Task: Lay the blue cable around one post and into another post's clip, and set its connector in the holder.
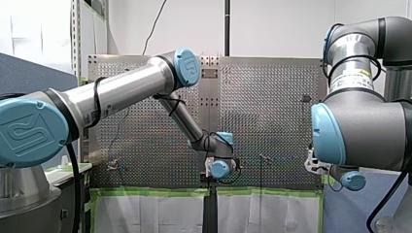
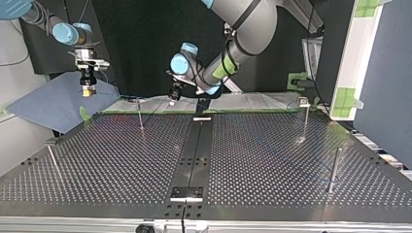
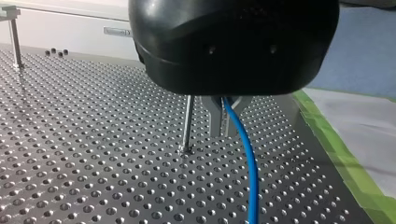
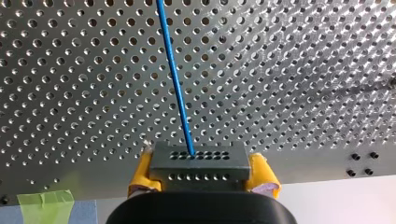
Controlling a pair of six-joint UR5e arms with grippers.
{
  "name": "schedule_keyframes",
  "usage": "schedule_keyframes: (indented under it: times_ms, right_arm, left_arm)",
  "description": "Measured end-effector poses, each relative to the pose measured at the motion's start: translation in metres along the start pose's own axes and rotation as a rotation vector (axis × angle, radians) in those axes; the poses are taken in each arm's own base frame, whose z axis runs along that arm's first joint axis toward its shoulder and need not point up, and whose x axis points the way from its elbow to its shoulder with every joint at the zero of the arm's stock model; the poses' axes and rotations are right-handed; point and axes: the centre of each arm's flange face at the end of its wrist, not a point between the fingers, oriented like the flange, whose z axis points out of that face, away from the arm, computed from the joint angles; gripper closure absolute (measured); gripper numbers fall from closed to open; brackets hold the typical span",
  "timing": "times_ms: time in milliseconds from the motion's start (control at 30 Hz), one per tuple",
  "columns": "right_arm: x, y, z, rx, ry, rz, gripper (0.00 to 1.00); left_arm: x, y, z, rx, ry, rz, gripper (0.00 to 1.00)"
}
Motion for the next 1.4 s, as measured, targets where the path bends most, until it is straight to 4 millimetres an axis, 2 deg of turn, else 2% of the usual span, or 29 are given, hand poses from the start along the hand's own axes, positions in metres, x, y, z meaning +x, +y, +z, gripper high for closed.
schedule_keyframes:
  times_ms: [267, 533, 933, 1400]
  right_arm:
    - [-0.001, -0.002, 0.000, 0.004, 0.000, 0.002, 0.76]
    - [-0.002, -0.003, 0.000, 0.005, 0.000, 0.003, 0.76]
    - [-0.002, -0.001, 0.003, 0.006, 0.003, 0.003, 0.76]
    - [-0.004, -0.001, 0.004, 0.007, 0.005, 0.003, 0.76]
  left_arm:
    - [0.001, -0.003, -0.001, 0.013, 0.000, 0.000, 0.99]
    - [0.013, -0.005, -0.003, 0.018, 0.015, 0.004, 0.99]
    - [0.004, 0.001, 0.009, 0.003, -0.003, -0.006, 0.99]
    - [0.004, 0.002, 0.011, 0.007, -0.004, -0.009, 0.99]
